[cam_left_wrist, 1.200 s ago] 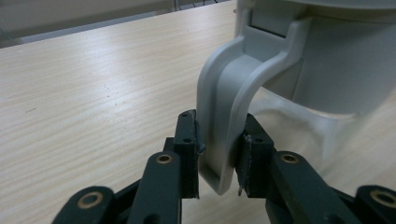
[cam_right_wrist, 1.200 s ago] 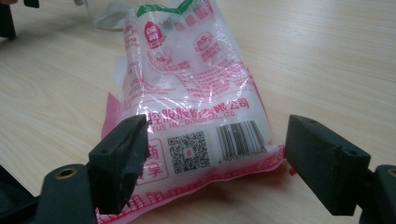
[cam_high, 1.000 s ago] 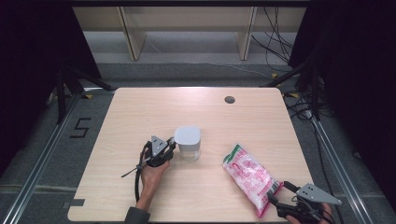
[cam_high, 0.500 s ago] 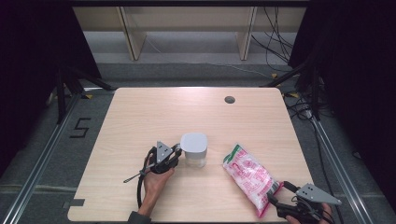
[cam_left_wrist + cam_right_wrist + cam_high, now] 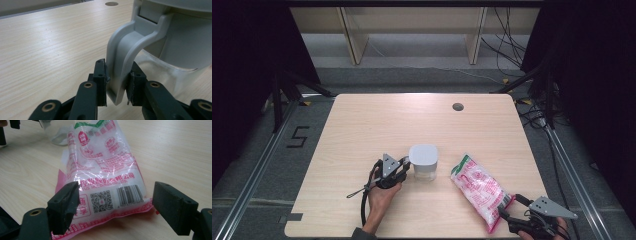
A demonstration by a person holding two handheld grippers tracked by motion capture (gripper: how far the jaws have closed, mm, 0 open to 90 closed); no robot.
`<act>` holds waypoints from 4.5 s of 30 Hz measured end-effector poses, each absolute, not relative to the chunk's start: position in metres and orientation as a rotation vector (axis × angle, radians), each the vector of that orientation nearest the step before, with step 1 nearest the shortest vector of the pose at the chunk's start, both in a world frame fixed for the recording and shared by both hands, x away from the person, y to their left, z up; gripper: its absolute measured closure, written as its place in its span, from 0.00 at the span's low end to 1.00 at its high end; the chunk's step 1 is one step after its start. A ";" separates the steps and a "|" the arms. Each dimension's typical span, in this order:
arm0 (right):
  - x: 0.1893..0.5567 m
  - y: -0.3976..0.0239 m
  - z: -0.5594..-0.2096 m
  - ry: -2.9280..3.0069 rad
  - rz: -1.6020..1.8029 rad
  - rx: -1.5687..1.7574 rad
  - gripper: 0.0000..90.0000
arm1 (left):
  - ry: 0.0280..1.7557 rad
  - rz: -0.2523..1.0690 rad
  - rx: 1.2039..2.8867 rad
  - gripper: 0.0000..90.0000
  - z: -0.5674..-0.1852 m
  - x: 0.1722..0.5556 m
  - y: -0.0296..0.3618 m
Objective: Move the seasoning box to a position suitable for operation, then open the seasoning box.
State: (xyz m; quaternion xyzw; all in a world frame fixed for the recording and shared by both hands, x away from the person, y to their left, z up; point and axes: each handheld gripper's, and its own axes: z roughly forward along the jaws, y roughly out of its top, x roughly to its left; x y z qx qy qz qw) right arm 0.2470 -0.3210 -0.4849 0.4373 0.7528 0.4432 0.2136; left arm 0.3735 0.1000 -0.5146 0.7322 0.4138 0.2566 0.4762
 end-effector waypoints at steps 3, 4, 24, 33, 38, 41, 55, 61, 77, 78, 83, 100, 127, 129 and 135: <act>0.246 -0.321 -0.485 2.092 1.246 1.233 0.25 | 1.008 0.623 1.788 0.81 -0.515 0.374 0.098; 0.247 -0.322 -0.485 2.096 1.246 1.216 0.25 | 1.007 0.624 1.786 0.81 -0.515 0.374 0.097; 0.248 -0.322 -0.485 2.098 1.237 1.219 0.25 | 0.958 0.602 1.808 0.80 -0.515 0.368 0.086; 0.247 -0.324 -0.484 2.103 1.228 1.205 0.25 | 0.955 0.535 1.816 0.59 -0.509 0.364 0.088; 0.248 -0.325 -0.485 2.097 1.234 1.210 0.25 | 0.952 0.575 1.917 0.39 -0.498 0.358 0.094; 0.248 -0.325 -0.485 2.096 1.244 1.216 0.25 | 0.953 0.576 1.920 0.38 -0.494 0.353 0.098; 0.248 -0.322 -0.485 2.116 1.230 1.237 0.25 | 0.968 0.489 1.824 0.36 -0.460 0.344 0.112; 0.246 -0.322 -0.485 2.104 1.226 1.219 0.25 | 0.913 0.469 1.804 0.41 -0.449 0.339 0.106; 0.246 -0.322 -0.485 2.098 1.239 1.224 0.25 | 0.827 0.504 1.698 0.98 -0.445 0.346 0.103; 0.246 -0.322 -0.485 2.097 1.239 1.222 0.25 | 0.832 0.499 1.689 0.99 -0.446 0.348 0.102; 0.247 -0.322 -0.485 2.091 1.231 1.198 0.25 | 0.847 0.483 1.678 0.99 -0.448 0.359 0.096; 0.246 -0.323 -0.479 2.046 1.337 1.162 0.17 | 0.845 0.489 1.692 0.99 -0.452 0.366 0.090; 0.294 -0.248 -0.445 2.157 1.416 0.797 0.93 | 0.867 0.465 1.666 0.99 -0.455 0.366 0.097; 0.300 -0.239 -0.444 2.159 1.431 0.808 0.94 | 0.865 0.468 1.670 0.99 -0.455 0.367 0.097; 0.321 -0.215 -0.443 2.171 1.407 0.789 0.99 | 0.864 0.467 1.670 0.99 -0.455 0.367 0.098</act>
